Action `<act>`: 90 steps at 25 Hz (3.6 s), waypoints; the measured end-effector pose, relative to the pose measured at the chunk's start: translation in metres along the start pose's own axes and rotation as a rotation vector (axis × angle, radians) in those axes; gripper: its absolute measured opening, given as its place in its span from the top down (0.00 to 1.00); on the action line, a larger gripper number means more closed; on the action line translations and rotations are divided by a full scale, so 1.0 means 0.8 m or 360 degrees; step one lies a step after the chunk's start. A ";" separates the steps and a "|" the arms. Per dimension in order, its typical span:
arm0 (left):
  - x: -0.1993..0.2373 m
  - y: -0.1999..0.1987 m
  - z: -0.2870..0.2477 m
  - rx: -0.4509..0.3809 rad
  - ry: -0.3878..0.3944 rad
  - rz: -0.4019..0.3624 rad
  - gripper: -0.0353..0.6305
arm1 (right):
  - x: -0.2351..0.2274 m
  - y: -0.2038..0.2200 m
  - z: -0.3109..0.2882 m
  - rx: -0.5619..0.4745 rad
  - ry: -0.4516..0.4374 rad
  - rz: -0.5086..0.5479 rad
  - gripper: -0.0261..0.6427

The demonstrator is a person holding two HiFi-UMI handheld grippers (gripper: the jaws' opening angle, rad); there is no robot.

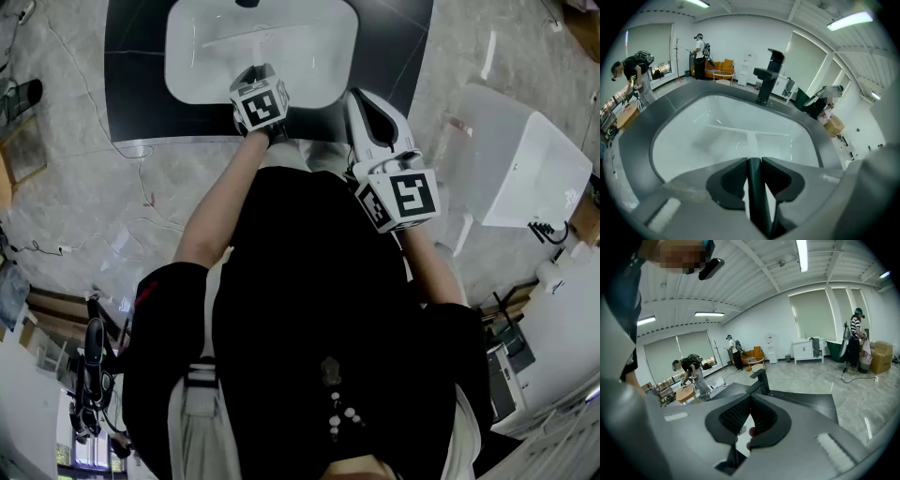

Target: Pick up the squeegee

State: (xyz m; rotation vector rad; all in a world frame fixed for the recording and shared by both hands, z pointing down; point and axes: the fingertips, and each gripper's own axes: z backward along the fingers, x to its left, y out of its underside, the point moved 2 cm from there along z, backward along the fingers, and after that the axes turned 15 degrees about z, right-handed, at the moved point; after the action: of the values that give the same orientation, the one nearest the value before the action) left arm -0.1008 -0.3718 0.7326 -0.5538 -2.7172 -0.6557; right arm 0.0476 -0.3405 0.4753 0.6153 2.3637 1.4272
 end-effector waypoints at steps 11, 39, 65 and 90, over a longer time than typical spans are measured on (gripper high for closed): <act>-0.017 0.023 0.111 -0.0272 0.0083 -0.0030 0.79 | 0.005 0.011 0.056 -0.0098 -0.0151 0.0066 0.96; -0.096 0.044 0.323 -0.0904 0.0178 -0.0250 0.79 | 0.016 -0.010 0.187 -0.0445 -0.0325 0.0328 0.96; -0.187 -0.007 0.460 -0.1355 0.0419 -0.0449 0.79 | 0.015 -0.082 0.226 -0.0711 -0.0306 0.0442 0.96; -0.217 -0.011 0.512 -0.1544 0.0571 -0.0565 0.79 | 0.013 -0.112 0.250 -0.0824 -0.0283 0.0456 0.96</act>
State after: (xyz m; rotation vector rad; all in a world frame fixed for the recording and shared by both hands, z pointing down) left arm -0.0277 -0.2320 0.3169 -0.0949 -2.0260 -1.9650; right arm 0.1147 -0.2212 0.3041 0.9064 1.7155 1.9183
